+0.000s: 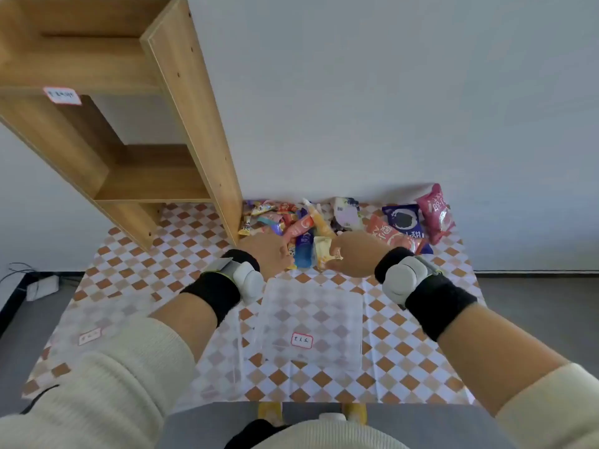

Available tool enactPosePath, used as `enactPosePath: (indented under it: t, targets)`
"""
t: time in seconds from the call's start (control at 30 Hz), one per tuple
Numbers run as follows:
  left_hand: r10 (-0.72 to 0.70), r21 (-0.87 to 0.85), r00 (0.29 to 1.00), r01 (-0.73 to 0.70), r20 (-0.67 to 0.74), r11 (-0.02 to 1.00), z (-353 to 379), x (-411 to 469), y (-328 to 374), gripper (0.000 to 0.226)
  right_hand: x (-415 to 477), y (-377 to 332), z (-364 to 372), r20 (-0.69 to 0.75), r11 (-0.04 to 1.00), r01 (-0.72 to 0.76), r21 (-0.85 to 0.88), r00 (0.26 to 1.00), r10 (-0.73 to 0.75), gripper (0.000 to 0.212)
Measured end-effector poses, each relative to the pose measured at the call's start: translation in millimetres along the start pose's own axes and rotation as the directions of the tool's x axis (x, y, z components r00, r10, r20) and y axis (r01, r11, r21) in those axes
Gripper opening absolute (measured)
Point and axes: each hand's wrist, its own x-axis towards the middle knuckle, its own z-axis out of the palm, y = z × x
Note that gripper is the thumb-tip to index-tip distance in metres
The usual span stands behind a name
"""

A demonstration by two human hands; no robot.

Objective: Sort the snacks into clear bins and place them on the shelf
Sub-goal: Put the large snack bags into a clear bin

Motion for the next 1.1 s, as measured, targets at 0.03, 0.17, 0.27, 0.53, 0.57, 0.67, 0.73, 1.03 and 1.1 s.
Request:
enactPosePath:
  t: [0.03,0.17,0.27,0.53,0.57,0.67,0.73,1.03,1.1]
  targets:
    - [-0.017,0.002,0.999,0.017,0.029,1.000,12.0,-1.4,-2.9,0.029,-0.5,1.4,13.6,0.035,1.000,-0.020,0.009,0.999,0.020,0.042]
    - [-0.109,-0.067,0.985,0.119,0.132,0.991,57.1,-3.7,-18.8,0.042,-3.8,10.7,64.6,0.128,0.991,-0.099,0.088,0.988,0.088,0.048]
    - [-0.161,-0.094,0.966,0.182,0.201,0.979,81.2,-5.0,-21.9,0.057,-3.4,20.1,97.0,0.196,0.974,-0.180,0.140,0.969,0.151,0.061]
    - [-0.279,-0.262,0.874,0.400,0.398,0.878,116.3,-24.1,-18.9,0.091,-18.3,41.5,139.6,0.391,0.781,-0.486,0.393,0.857,0.336,0.085]
    - [-0.282,-0.258,0.875,0.400,0.394,0.880,117.8,-25.1,-16.1,0.091,-19.2,44.2,138.8,0.423,0.717,-0.524,0.461,0.839,0.342,0.085]
    - [-0.264,-0.274,0.884,0.383,0.387,0.882,116.7,-23.6,-8.3,0.087,-19.8,53.5,130.8,0.436,0.641,-0.546,0.540,0.833,0.341,0.080]
    - [-0.249,-0.292,0.894,0.368,0.373,0.883,115.0,-21.7,-1.4,0.080,-20.0,63.2,124.0,0.407,0.694,-0.527,0.491,0.843,0.352,0.077]
    - [-0.334,-0.528,0.920,0.392,0.206,0.754,91.4,-14.4,-2.3,0.035,-17.0,119.0,103.2,0.387,0.679,-0.502,0.536,0.861,0.331,0.056]
    - [-0.345,-0.569,0.921,0.384,0.180,0.727,86.0,-15.2,-5.6,0.039,-19.0,128.5,103.4,0.364,0.676,-0.470,0.567,0.880,0.305,0.051]
